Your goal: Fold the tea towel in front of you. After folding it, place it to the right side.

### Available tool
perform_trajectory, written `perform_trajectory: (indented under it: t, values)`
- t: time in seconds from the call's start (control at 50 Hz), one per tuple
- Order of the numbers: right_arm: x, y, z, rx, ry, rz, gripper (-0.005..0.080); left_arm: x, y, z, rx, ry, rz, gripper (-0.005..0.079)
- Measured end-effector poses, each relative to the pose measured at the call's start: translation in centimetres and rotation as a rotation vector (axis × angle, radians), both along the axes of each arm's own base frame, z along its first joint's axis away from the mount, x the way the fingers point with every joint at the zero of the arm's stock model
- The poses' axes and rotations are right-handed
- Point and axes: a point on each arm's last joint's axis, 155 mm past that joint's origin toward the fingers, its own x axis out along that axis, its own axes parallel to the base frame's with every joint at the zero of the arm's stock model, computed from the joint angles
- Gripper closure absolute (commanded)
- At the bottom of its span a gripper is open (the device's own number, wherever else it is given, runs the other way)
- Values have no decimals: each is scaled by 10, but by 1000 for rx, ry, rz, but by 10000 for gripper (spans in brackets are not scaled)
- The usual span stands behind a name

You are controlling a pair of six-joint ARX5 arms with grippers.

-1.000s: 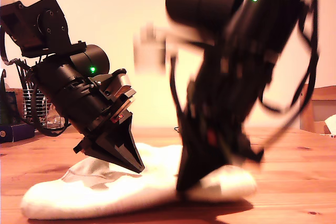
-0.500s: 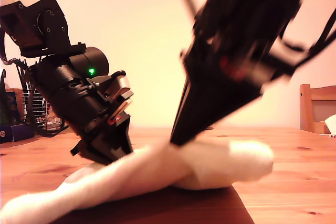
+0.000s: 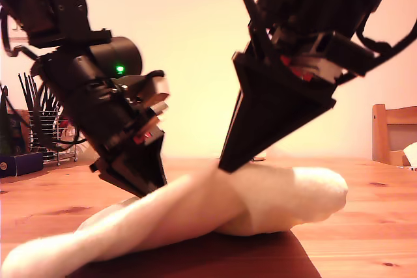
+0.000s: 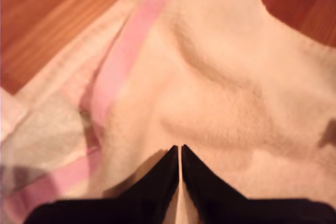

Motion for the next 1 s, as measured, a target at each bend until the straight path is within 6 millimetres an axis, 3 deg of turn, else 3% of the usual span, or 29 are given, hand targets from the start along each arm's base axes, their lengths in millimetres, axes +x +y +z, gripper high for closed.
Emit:
perform_trajectory:
  t: [0.3, 0.5, 0.8, 1.0]
  values:
    - [31, -2, 19, 56, -42, -76, 765, -17, 10, -20, 61, 19, -15, 766]
    - [49, -7, 24, 79, -62, -126, 765, -23, 9, -19, 49, 40, -34, 766]
    - [52, -8, 25, 86, -67, -133, 765, -65, -10, -18, 18, 135, -138, 766]
    - [56, -9, 27, 94, -72, -141, 765, -67, -12, -19, 26, 116, -162, 766]
